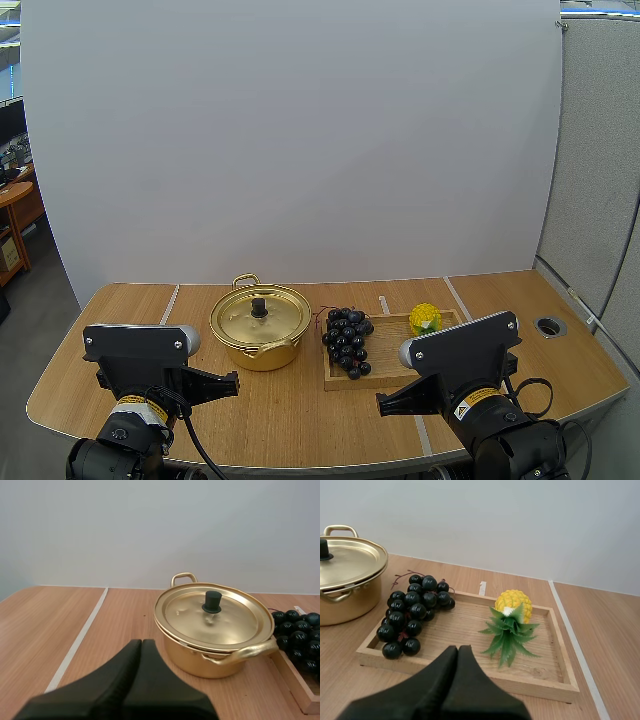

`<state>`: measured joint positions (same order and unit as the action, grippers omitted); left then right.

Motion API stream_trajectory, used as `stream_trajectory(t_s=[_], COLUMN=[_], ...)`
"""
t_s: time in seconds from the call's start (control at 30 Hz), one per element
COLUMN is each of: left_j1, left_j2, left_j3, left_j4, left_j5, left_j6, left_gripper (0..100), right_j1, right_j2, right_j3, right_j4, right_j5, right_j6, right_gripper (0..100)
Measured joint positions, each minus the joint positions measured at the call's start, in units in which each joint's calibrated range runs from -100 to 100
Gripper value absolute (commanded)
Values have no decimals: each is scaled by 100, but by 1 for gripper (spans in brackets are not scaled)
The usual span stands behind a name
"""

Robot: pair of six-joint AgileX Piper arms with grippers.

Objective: Open the pot, put the pineapple inside, and close it

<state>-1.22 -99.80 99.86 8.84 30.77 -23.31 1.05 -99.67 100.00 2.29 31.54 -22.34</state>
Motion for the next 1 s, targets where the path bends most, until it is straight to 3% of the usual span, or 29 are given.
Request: stream_trajectory(t_s=[0.77,1.0], left_j1=[0,0], left_j2=[0,0], left_j3=[-22,-929], left_j4=[0,0], left_j5=[0,-19], left_j6=[0,0], left_gripper=[0,0], right_j1=[0,0], right_j2=[0,0], right_j3=[0,-187], right_j4=[272,284], right_j5=[0,131], right_j6=[0,0], right_gripper=[0,0])
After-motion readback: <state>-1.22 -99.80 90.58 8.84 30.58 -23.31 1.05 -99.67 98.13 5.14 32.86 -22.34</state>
